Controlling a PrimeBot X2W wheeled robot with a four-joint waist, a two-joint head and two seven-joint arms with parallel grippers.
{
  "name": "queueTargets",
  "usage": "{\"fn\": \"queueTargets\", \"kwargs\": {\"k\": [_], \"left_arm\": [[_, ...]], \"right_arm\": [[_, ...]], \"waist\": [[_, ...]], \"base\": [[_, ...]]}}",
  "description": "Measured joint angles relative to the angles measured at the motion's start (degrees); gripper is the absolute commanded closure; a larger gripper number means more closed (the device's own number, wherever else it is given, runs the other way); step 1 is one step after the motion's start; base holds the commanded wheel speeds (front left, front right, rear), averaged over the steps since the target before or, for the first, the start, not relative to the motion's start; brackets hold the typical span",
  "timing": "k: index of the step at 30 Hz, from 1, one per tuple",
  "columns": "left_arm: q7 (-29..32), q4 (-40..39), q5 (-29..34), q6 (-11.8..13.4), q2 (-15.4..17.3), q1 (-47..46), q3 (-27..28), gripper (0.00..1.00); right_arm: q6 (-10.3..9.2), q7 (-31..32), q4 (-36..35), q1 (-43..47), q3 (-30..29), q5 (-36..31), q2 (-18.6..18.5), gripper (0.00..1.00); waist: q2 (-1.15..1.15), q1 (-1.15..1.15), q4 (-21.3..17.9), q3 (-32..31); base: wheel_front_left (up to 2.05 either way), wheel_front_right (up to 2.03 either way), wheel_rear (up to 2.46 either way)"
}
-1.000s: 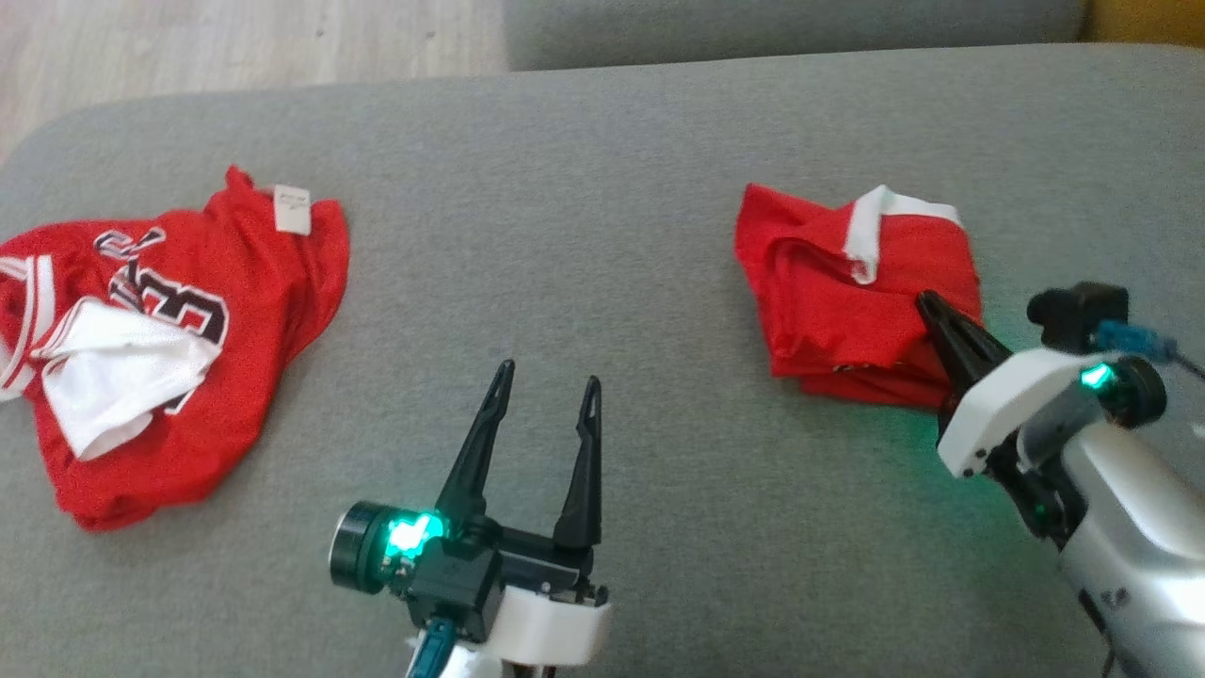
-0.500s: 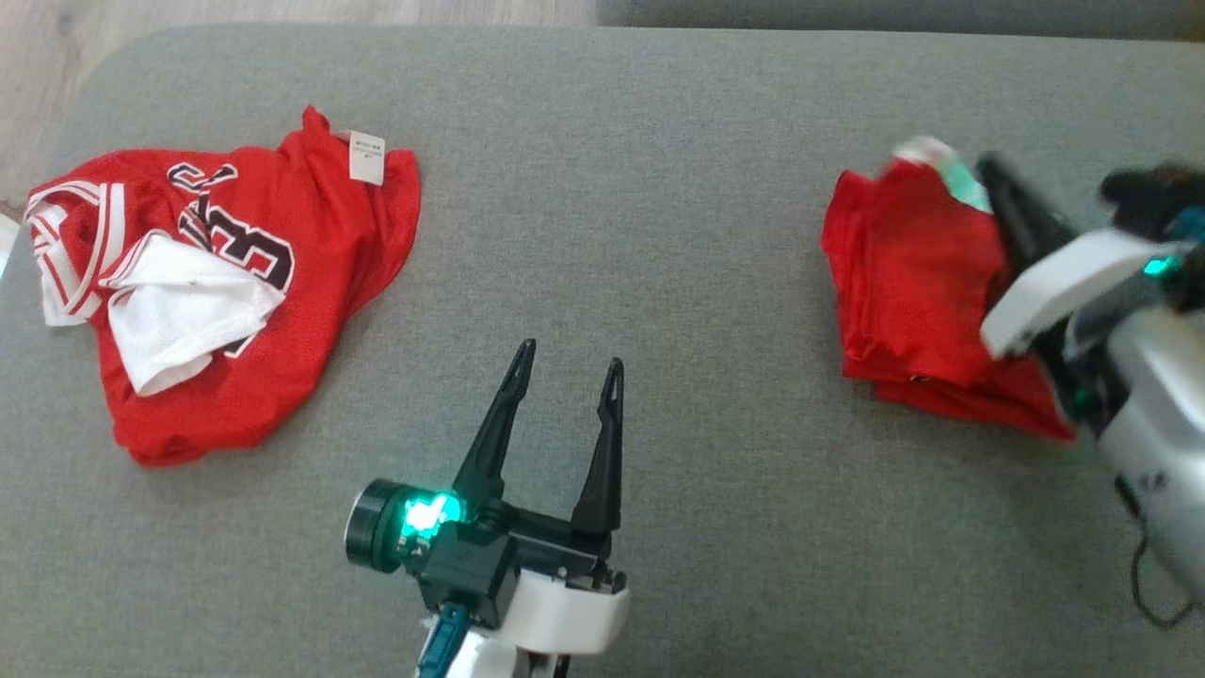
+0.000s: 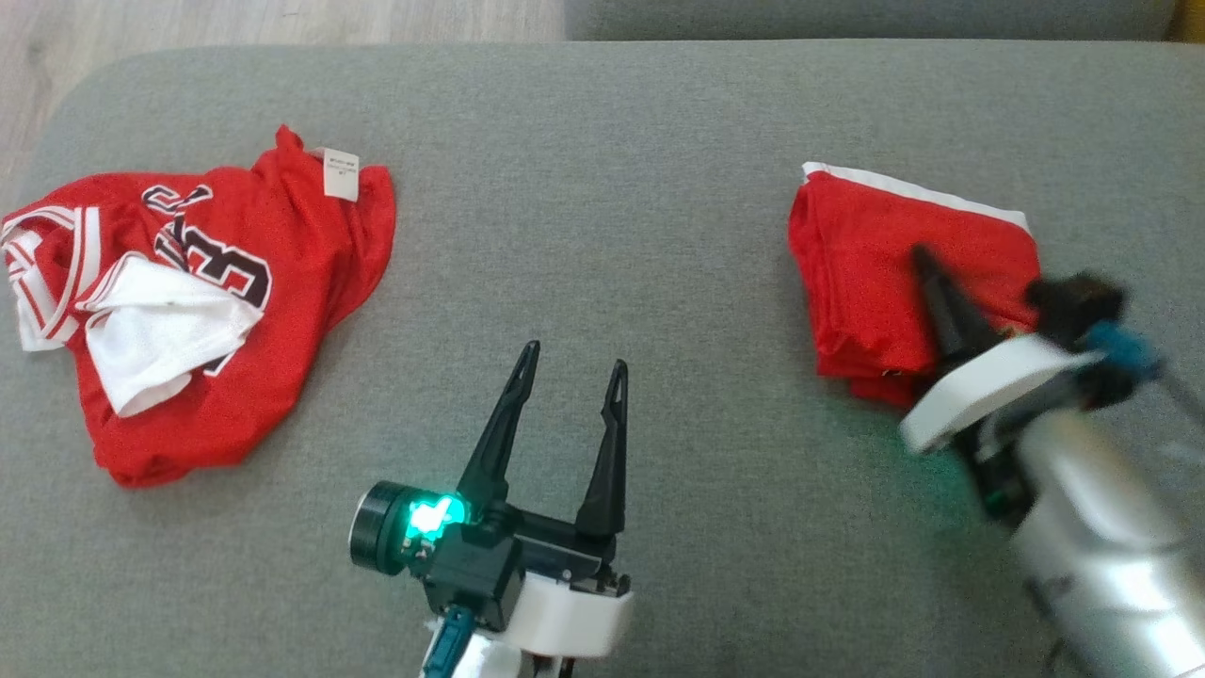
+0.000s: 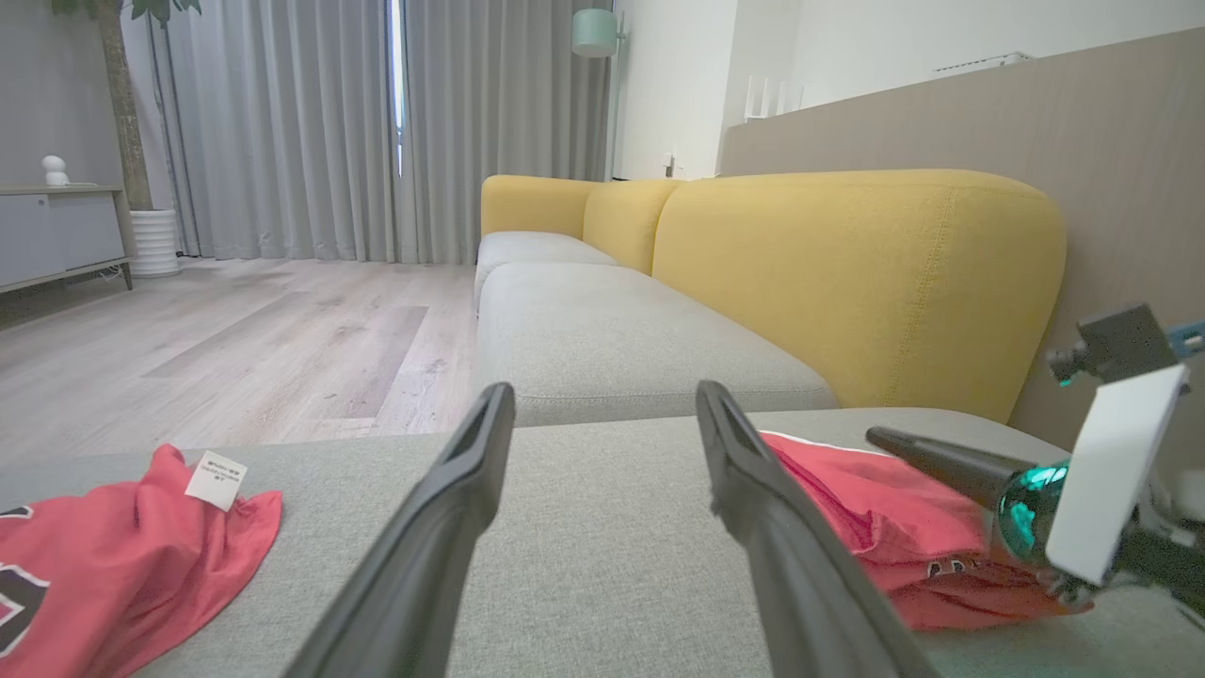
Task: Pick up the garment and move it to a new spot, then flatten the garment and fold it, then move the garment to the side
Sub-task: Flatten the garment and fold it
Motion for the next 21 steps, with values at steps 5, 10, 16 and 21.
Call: {"fn": "queueTargets", "kwargs": {"k": [5,10,16,21], "left_arm": [[0.0,0.18,-0.49,-0.15,0.01,0.01,-0.76,0.0],[0.0,0.18,-0.57,-0.15,0.01,-0.01,-1.13,0.0],[0.0,0.16,-1.0,-0.08,0.01,-0.01,-1.12,0.0],[0.0,-0.4,-0.97,1.56,0.0,0.59,0.63,0.0]], "right_arm": [[0.0,0.0,1.67,3.95,0.81,-1.22,5.73,1.0],[0.01,-0.15,5.82,3.61,0.78,-1.71,6.47,1.0],[0.0,-0.51,7.65,3.48,1.53,-1.65,6.54,1.0],[0.0,-0.46,3.52,4.77,3.1,-1.79,6.38,0.85]], "waist": [[0.0,0.0,0.96,0.02],[0.0,0.0,2.46,0.09],[0.0,0.0,3.5,-0.42],[0.0,0.0,2.32,-1.84]], "base": [[0.0,0.0,0.0],[0.0,0.0,0.0],[0.0,0.0,0.0],[0.0,0.0,0.0]]}}
